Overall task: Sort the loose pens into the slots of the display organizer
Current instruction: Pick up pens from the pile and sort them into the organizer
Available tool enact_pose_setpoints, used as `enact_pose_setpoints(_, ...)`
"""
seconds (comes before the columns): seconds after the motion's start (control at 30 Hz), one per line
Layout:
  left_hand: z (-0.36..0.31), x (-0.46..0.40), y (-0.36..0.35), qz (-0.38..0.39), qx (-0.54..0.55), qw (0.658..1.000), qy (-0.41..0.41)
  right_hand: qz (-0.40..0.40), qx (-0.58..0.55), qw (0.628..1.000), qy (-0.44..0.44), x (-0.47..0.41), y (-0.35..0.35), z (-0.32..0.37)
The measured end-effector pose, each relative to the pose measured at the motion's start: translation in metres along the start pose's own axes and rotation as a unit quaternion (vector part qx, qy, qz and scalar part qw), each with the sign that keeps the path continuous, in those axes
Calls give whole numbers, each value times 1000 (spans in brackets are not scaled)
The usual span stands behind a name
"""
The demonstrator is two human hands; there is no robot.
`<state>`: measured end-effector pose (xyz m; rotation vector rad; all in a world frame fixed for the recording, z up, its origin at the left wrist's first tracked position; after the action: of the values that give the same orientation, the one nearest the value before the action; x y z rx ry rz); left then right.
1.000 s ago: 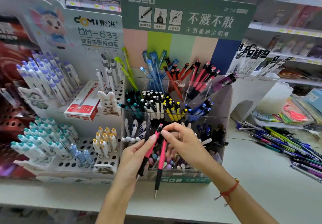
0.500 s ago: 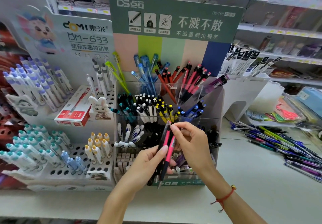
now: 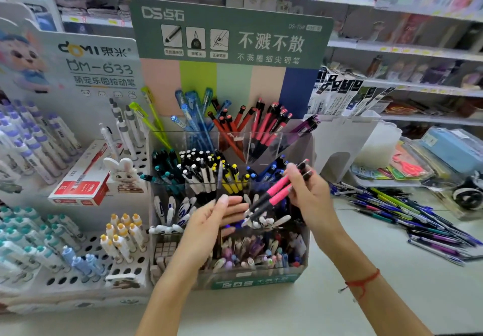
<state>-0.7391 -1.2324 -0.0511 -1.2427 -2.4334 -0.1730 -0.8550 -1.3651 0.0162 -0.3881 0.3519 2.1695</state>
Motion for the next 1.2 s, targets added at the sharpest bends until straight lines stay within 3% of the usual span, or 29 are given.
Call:
enact_pose_setpoints(0.1,-4,-5,37,-88,119,989,-12,-110,13,990,84,-42,38,30)
enact_pose_setpoints(0.2,-8,-3,46,-105,159,982,-13,-145,74,968,190,-86,46,64)
enact_pose_setpoints(0.3,-12,-5,33,-54,163,985,-1,-103,153,954,237,-123,29,68)
enact_pose_setpoints(0.43,-21,-8,18,32,259,965,16,-15,304,918,252,-148,-1,51)
enact_pose_setpoints(0.5,-25,-6,13,63,272,960,17,7,392,880,269,-148,-15,48)
enact_pose_setpoints(0.6,-24,-2,14,71,268,961,16,-21,512,798,317,-141,-24,54)
enact_pose_setpoints(0.63,-23,-2,16,66,267,961,15,-25,513,797,319,-140,-24,53)
enact_pose_setpoints(0.73,-15,-5,22,47,256,965,24,-18,427,850,310,-141,-25,42)
enact_pose_setpoints(0.8,-9,-5,23,39,252,966,36,-26,401,863,307,-142,-24,38)
enact_pose_setpoints(0.87,-6,-4,23,35,246,968,42,-32,426,848,312,-139,-28,40)
enact_pose_setpoints(1.03,-1,-3,20,34,212,976,44,34,534,762,364,-123,-57,35)
enact_pose_setpoints(1.2,-10,9,27,24,224,974,-4,49,535,767,352,-114,-53,34)
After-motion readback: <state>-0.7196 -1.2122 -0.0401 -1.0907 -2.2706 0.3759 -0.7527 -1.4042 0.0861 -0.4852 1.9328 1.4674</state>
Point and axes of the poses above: each hand's wrist, its own x-axis away from the middle knuckle, its own y-axis out of the back of the hand, z = x × y, the point moved 10 cm from there along -x, towards the middle knuckle, and after that the axes turned 15 degrees about y, right-handed, at the moved point
